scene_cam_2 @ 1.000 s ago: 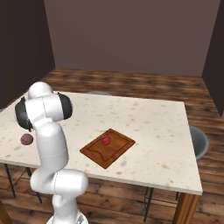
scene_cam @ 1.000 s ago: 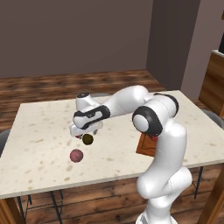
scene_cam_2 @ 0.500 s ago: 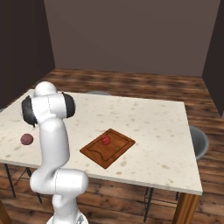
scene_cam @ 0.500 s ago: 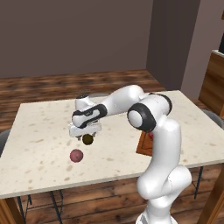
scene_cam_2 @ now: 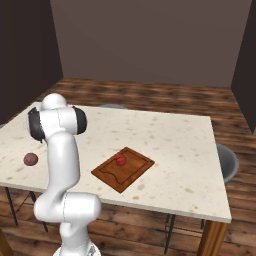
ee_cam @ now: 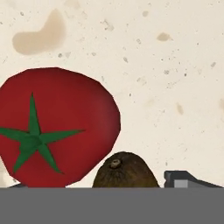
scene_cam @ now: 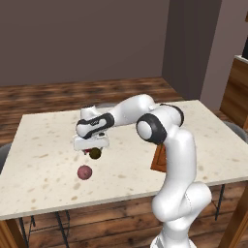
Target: Place the avocado, onion, tomato, and bell pepper on the cutting board.
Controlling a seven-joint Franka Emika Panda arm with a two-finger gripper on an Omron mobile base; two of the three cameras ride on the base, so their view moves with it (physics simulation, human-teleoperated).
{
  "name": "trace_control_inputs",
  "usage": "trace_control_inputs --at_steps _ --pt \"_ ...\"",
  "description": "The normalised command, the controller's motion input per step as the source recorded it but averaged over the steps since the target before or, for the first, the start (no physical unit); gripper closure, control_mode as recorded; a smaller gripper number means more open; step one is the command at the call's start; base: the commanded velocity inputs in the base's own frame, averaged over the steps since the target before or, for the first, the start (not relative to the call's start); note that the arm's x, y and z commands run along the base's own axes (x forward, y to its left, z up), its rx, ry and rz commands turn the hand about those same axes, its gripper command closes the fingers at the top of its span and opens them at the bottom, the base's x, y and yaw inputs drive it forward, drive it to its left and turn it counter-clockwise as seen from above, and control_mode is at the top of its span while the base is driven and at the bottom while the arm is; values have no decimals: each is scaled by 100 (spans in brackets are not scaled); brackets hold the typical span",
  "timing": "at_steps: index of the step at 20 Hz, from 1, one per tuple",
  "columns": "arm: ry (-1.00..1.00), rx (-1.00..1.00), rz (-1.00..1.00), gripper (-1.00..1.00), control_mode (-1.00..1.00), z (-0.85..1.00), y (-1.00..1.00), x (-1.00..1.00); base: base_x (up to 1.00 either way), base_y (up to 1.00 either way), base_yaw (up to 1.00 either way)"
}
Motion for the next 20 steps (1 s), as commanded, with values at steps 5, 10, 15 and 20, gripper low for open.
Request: trace_control_inputs --at_steps 5,10,15,20 --pt "1 0 -7 100 -100 -8 0 -3 0 0 0" --pt "0 0 -5 100 -100 7 0 -17 0 0 0" --pt "0 0 -3 100 -100 47 -1 -14 0 0 0" --pt "-4 0 0 100 -100 88 -11 -33 0 0 0"
